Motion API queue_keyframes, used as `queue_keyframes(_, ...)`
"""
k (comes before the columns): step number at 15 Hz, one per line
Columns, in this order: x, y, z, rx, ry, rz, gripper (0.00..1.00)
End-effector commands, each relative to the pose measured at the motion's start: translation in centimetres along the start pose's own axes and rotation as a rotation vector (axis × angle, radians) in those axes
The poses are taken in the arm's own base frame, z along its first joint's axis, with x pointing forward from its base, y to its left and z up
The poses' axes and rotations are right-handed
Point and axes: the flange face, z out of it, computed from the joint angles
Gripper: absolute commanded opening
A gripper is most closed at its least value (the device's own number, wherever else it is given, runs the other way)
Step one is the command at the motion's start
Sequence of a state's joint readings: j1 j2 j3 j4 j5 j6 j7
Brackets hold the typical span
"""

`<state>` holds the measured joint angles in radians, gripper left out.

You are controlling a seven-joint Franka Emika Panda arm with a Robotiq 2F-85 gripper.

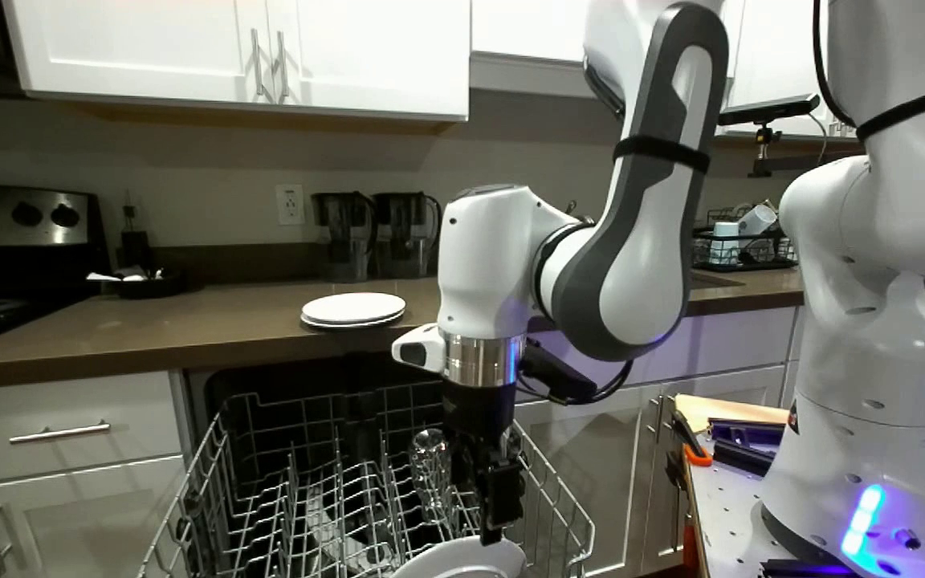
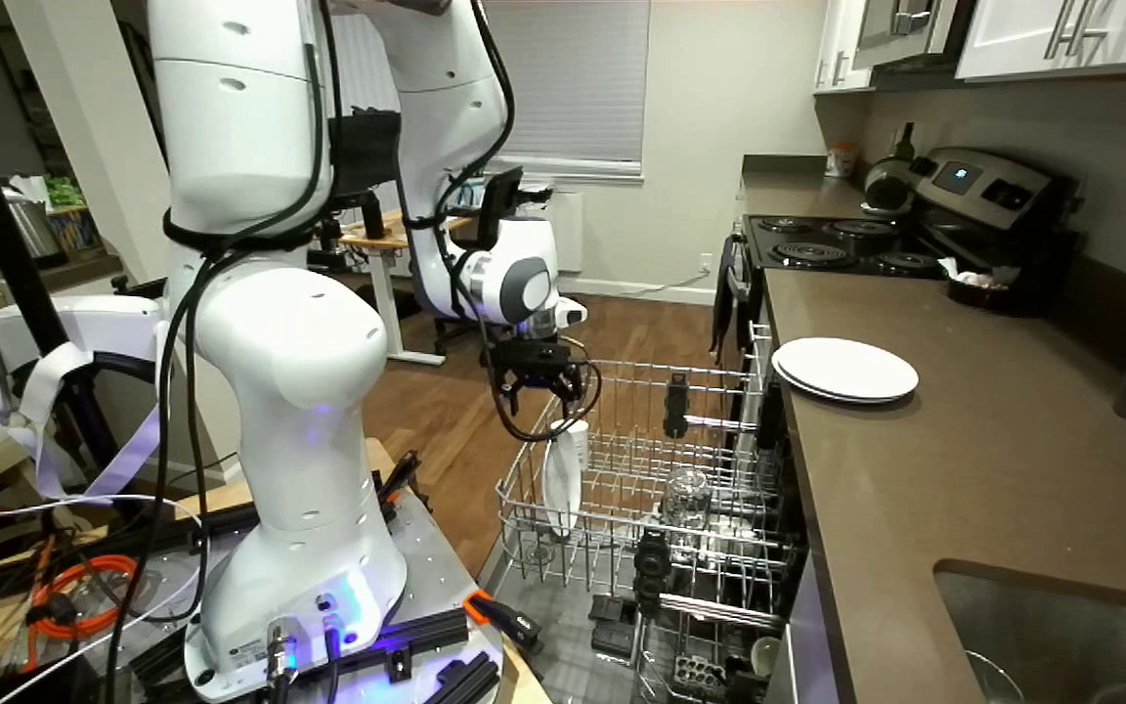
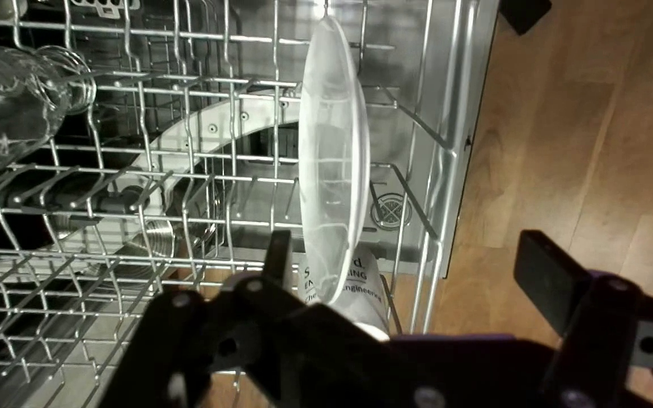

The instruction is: Move the plate from the dishwasher to the countertop

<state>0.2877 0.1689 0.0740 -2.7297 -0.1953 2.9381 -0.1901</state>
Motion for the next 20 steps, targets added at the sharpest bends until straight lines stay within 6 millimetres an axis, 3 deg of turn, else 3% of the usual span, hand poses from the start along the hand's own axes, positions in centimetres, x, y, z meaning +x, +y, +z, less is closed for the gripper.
queue_keyframes(1,1.8,1.0,3.5,-0.052,-0.032,-0.036,1.00)
queue_keyframes(6,4.0,1.6,6.6,-0.051,-0.067,0.008,1.00)
queue_keyframes(10,4.6,1.4,8.6,-0.041,-0.098,0.054,1.00)
queue_keyframes(11,4.6,1.3,8.9,-0.043,-0.110,0.057,0.77)
queue_keyframes(14,4.5,1.1,9.4,-0.036,-0.133,0.070,0.58)
queue_keyframes(16,4.4,0.9,9.6,-0.021,-0.148,0.076,0.52)
queue_keyframes(17,4.3,0.8,9.6,-0.011,-0.159,0.078,0.39)
queue_keyframes(20,4.1,0.6,9.3,0.019,-0.197,0.101,0.20)
